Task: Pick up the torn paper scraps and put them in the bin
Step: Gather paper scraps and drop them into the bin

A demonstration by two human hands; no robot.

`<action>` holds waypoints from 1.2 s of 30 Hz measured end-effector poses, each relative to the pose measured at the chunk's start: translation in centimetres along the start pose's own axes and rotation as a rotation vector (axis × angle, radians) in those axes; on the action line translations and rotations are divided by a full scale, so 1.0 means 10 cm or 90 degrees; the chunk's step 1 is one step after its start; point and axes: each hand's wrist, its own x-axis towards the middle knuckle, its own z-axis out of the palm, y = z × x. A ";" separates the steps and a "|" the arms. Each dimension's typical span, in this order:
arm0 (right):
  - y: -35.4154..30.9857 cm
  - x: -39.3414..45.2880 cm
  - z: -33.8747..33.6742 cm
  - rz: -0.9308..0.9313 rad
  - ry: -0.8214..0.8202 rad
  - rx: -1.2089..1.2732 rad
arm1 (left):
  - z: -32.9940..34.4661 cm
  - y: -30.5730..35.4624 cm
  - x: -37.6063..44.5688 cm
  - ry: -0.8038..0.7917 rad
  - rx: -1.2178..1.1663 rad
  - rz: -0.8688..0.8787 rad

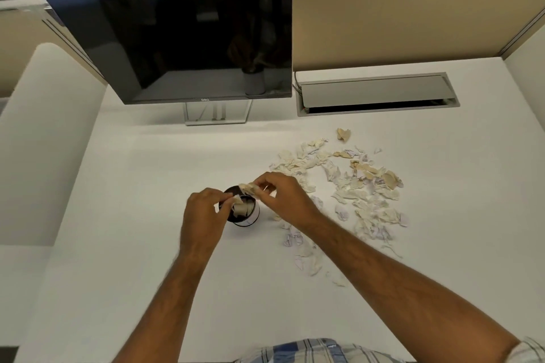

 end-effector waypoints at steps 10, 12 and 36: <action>0.10 -0.03 0.11 -0.007 -0.016 -0.064 | 0.05 0.09 -0.15 0.065 -0.136 -0.064; 0.20 -0.10 -0.01 0.016 0.001 -0.061 | 0.11 0.14 -0.11 0.050 -0.102 -0.019; 1.78 -0.81 -1.93 0.311 0.253 -0.308 | 1.08 0.77 0.85 -0.249 0.381 0.187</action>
